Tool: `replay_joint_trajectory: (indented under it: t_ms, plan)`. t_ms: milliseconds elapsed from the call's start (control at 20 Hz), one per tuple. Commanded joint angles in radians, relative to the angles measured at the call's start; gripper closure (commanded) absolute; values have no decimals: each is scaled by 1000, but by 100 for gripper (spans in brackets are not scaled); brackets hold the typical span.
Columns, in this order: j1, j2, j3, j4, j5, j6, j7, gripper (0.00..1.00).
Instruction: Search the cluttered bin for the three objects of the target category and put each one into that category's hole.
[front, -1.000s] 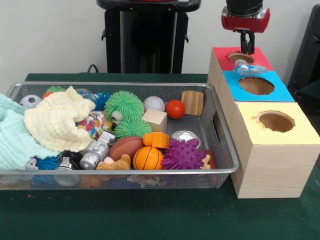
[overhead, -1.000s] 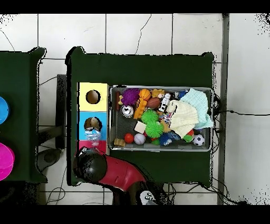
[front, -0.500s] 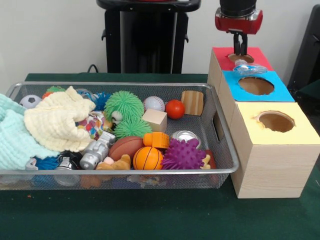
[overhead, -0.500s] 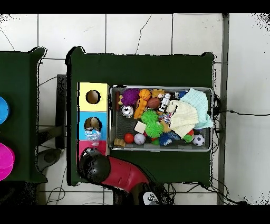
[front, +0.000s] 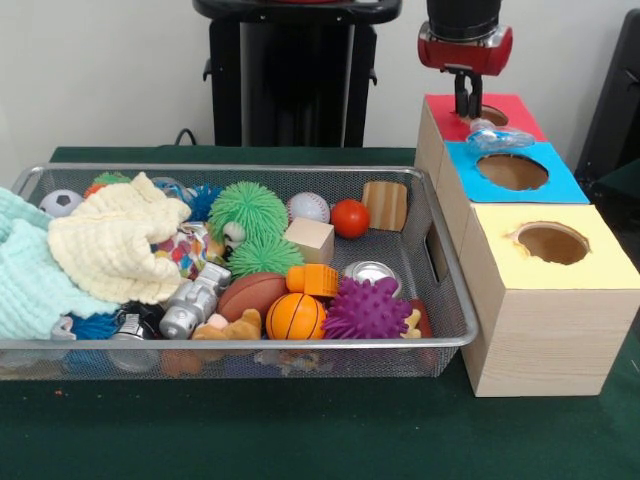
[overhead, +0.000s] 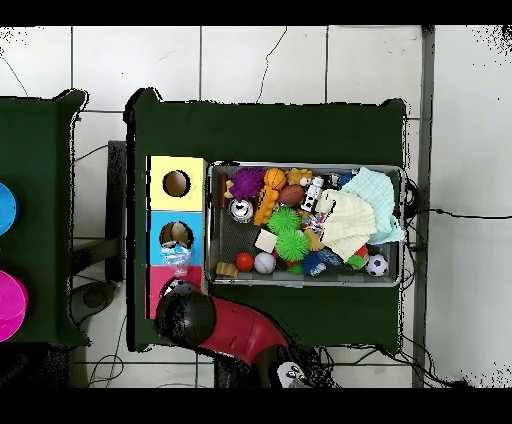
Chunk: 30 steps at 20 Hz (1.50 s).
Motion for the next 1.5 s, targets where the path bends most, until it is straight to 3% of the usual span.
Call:
replay_joint_trajectory:
  t_ms: [50,550,1050,1500]
  plan:
    - [-35,10,41,-68,-7,-60,137,100]
    - [-46,4,64,-89,-2,-41,124,100]
    - [-130,44,206,-82,-13,-150,134,100]
    - [-74,17,192,-108,31,-97,172,100]
